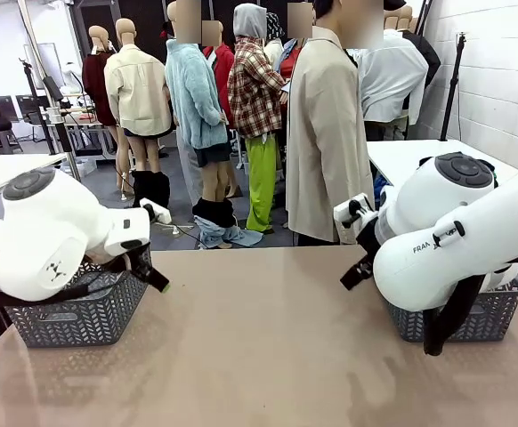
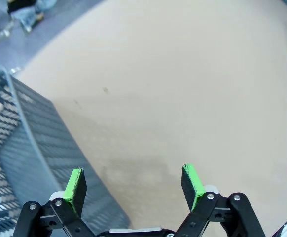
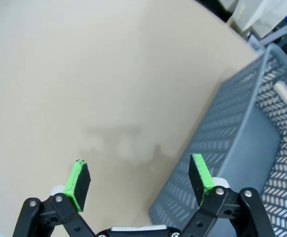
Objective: Sort the tops and bottoms.
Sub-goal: Lift clothes from the center of the table with your left hand.
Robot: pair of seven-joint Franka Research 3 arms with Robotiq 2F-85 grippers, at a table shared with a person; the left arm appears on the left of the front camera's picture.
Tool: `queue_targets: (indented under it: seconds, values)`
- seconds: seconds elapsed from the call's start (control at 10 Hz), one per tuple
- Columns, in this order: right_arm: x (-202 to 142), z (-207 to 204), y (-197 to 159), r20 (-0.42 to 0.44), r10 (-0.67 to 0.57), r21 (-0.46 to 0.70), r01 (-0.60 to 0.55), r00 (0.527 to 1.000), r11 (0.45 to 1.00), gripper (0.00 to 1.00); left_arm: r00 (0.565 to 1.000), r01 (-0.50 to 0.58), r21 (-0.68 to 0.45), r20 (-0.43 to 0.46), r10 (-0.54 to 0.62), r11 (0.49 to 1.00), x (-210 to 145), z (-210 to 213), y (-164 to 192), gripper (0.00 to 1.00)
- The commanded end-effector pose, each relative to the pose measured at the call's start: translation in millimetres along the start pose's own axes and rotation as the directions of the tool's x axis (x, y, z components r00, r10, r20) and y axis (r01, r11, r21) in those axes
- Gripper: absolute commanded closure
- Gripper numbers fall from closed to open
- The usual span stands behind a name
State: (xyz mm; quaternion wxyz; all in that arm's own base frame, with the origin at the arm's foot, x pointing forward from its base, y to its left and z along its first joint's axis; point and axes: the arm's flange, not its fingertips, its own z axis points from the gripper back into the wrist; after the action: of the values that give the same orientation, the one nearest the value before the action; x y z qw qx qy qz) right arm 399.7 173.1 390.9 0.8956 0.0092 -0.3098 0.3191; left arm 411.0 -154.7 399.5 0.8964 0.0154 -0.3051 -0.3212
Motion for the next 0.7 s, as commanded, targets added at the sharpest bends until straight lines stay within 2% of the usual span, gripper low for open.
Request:
queue_targets:
  seconds: [0.0,0.1,0.3,0.4,0.6]
  values:
    - [35,26,0,0.159,0.018,-0.070,-0.007,0.987,0.998,0.00,0.991,0.087,0.124,0.089,-0.099,0.988,32,35,7,0.00]
    - [49,42,-12,0.214,0.020,-0.125,0.007,0.977,0.992,0.00,0.987,0.115,0.187,0.090,-0.133,0.976,45,53,16,0.00]
    - [57,72,-56,0.277,-0.013,-0.267,0.090,0.961,0.959,0.00,0.990,0.048,0.327,0.107,-0.087,0.944,45,98,54,0.00]
    - [53,88,-86,0.298,-0.054,-0.329,0.155,0.953,0.932,0.00,0.993,-0.004,0.431,0.108,-0.048,0.902,34,124,74,0.00]
    - [25,117,-144,0.356,-0.155,-0.418,0.305,0.922,0.856,0.00,0.992,-0.108,0.496,0.108,0.062,0.862,-1,169,106,0.00]
